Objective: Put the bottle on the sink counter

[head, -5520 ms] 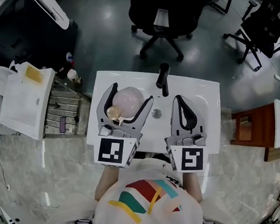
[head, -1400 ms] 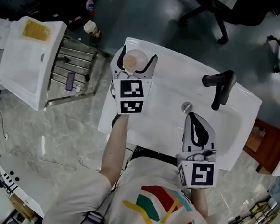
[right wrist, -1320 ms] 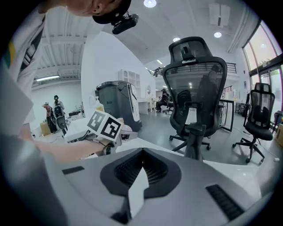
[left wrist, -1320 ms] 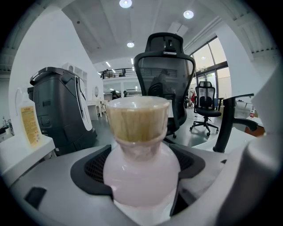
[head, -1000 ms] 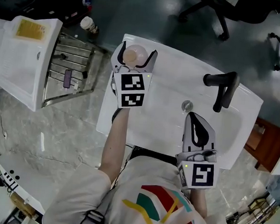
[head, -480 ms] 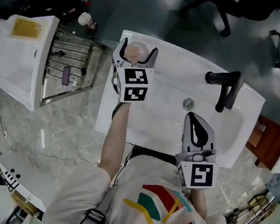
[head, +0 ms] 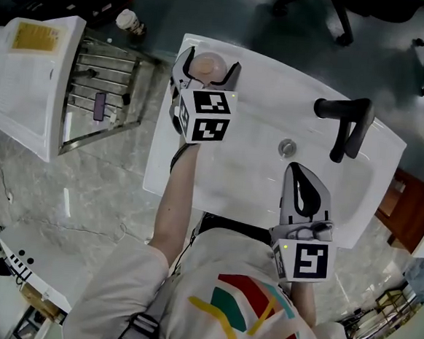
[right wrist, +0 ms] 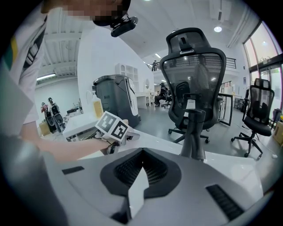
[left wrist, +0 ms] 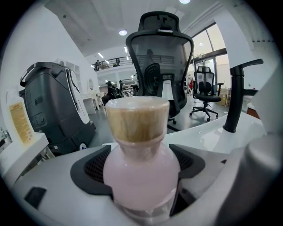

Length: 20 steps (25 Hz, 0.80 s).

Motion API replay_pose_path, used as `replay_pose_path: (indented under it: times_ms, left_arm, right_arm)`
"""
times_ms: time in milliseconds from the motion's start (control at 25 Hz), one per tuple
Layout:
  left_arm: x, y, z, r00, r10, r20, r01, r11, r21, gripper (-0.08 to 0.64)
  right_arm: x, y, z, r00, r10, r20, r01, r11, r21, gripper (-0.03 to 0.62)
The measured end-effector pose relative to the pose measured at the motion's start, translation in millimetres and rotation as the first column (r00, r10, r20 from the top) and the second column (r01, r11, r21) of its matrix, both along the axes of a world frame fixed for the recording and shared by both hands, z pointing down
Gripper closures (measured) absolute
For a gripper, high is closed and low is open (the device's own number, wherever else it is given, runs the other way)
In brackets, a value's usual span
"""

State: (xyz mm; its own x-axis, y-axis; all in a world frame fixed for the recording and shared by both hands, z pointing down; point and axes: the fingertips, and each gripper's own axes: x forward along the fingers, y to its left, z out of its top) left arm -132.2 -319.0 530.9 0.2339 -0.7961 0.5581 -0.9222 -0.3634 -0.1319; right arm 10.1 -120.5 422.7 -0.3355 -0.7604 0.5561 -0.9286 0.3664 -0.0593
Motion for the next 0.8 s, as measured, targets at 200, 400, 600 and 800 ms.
replay_pose_path:
  times_ms: [200, 400, 600, 800]
  left_arm:
    - [-1.3, -3.2, 3.2, 1.000, -0.016, 0.002, 0.016, 0.999, -0.028, 0.163]
    - [-3.9, -5.0, 6.0, 0.999, -0.036, -0.007, 0.035, 0.998, -0.055, 0.163]
    - [-3.6, -7.6, 6.3, 0.999, -0.047, -0.011, 0.047, 0.996, -0.071, 0.163]
    - [-4.3, -7.5, 5.9, 0.999, -0.049, -0.008, 0.048, 0.996, -0.073, 0.163]
  right_arm:
    - [3.3, -1.1, 2.9, 1.000, -0.001, -0.004, 0.001, 1.000, -0.008, 0.580]
    - [4.9, -1.2, 4.1, 1.000, 0.001, 0.001, -0.001, 1.000, -0.004, 0.580]
    - [6.5, -2.4, 4.8, 1.000, 0.008, -0.011, -0.008, 1.000, 0.010, 0.580]
    - [3.4, 3.0, 5.7, 1.000, -0.013, -0.015, 0.013, 1.000, 0.003, 0.580]
